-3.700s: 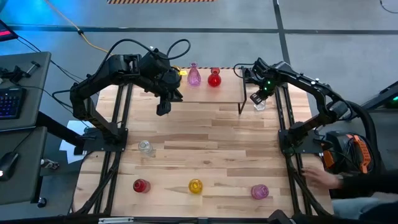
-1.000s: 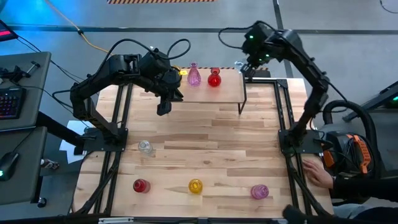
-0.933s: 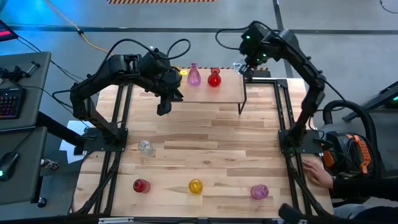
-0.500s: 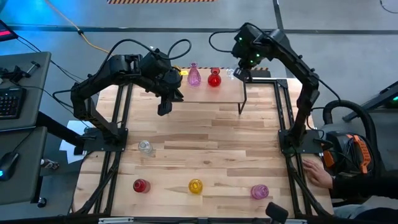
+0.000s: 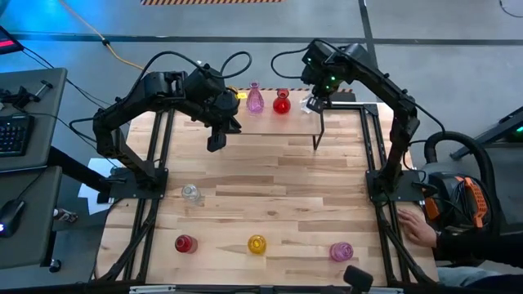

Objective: Sort vases onto shelf
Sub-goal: Put the right transparent vase on the shelf

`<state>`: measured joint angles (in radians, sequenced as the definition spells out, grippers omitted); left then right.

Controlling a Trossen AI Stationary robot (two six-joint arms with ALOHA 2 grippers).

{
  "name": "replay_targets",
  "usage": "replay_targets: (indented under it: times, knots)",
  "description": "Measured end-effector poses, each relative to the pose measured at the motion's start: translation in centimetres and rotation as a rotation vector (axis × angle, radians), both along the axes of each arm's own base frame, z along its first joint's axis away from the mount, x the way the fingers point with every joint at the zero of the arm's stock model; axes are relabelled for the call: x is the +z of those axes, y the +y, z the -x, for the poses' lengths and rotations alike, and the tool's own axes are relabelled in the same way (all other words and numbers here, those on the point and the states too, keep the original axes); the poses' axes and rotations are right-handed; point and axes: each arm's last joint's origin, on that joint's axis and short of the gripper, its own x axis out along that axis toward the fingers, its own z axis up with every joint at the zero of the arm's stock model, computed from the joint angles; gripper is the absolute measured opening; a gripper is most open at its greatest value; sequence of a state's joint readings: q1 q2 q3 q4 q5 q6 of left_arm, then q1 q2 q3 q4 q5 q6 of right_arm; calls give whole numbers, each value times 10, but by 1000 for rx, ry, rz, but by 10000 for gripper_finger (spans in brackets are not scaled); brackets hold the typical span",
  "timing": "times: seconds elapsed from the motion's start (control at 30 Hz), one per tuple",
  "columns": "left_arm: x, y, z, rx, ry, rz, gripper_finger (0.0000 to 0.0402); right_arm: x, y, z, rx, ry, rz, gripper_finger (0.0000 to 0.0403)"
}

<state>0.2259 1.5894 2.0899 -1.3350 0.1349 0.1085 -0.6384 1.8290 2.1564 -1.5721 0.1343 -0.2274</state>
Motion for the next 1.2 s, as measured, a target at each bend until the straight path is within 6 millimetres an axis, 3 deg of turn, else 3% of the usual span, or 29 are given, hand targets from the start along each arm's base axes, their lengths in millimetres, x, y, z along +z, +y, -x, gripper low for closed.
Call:
replay_targets:
  times: [0.57,1.2]
  knots:
    - [0,0,0,2,1,2,55,-12,-8,-9,20,43,2,3]
    - [0,0,0,0,1,0,55,-11,-9,-11,36,22,16,3]
